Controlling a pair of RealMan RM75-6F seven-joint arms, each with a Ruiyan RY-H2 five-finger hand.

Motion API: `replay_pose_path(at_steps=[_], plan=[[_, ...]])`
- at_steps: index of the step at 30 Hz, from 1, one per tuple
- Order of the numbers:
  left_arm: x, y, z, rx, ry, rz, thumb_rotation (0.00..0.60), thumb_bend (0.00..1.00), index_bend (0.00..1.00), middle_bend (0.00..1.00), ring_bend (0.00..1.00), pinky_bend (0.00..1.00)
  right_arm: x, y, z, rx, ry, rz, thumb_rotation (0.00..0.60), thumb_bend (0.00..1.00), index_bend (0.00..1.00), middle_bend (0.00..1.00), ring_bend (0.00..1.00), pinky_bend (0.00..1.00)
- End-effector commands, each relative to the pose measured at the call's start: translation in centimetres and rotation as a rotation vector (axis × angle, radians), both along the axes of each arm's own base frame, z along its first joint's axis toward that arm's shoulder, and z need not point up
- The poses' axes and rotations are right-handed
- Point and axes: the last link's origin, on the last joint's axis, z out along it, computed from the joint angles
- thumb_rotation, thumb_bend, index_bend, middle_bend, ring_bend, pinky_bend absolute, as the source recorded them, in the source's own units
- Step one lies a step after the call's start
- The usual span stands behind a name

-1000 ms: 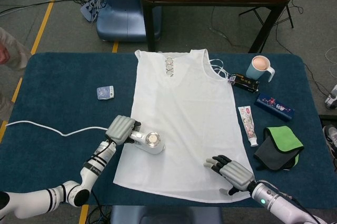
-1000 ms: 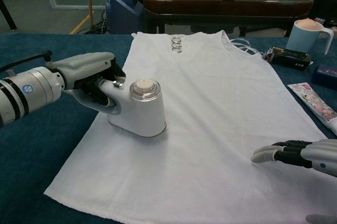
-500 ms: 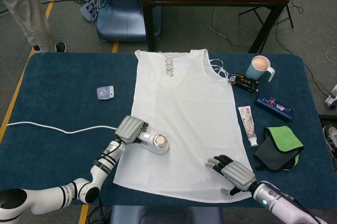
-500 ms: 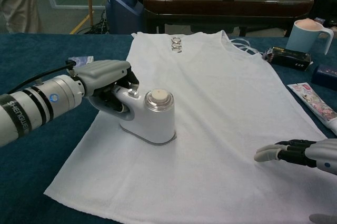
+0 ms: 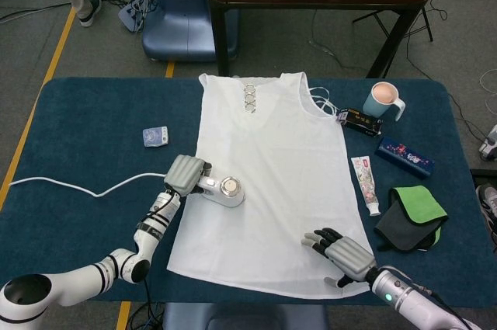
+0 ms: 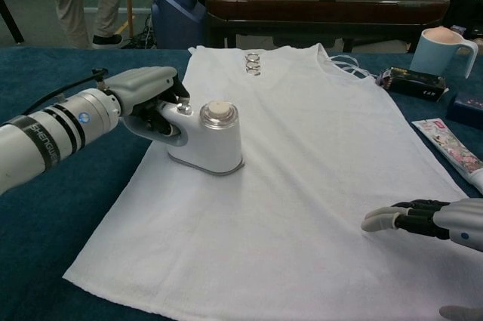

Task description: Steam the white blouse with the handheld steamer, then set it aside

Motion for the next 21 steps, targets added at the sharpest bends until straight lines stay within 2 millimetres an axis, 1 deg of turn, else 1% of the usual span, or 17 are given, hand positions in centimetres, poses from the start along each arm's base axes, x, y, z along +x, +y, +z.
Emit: replay_pose_path(at_steps=[1, 5, 9, 15, 21], plan=[[0.1, 0.8, 0.3, 0.019, -0.004, 0.004, 0.600, 0.25, 0.87, 0.83, 0.68, 0.79, 0.0, 0.0, -0.1, 0.001, 0.001, -0.003, 0.600, 0.29, 0.01, 0.07, 0.00, 0.00], [-0.2, 1.2, 0.6, 0.026, -0.005, 0.018, 0.600, 0.25, 0.87, 0.83, 0.68, 0.79, -0.1, -0.1, -0.2, 0.000, 0.002, -0.011, 0.600, 0.29, 0.01, 0.07, 0.00, 0.00], [-0.5, 0.9, 0.6, 0.012, -0.002, 0.022, 0.600, 0.25, 0.87, 0.83, 0.68, 0.79, -0.2, -0.2, -0.3, 0.007, 0.008, -0.016, 0.600, 0.29, 0.01, 0.07, 0.00, 0.00], [-0.8, -0.3, 0.6, -0.019, -0.003, 0.020, 0.600, 0.25, 0.87, 0.83, 0.68, 0.79, -0.1, -0.1, -0.5, 0.014, 0.008, -0.011, 0.600, 0.29, 0.01, 0.07, 0.00, 0.00], [-1.0, -2.1, 0.5, -0.065, 0.006, 0.006, 0.600, 0.25, 0.87, 0.83, 0.68, 0.79, -0.1, 0.0, -0.6, 0.018, 0.007, -0.008, 0.600, 0.29, 0.01, 0.07, 0.00, 0.00]])
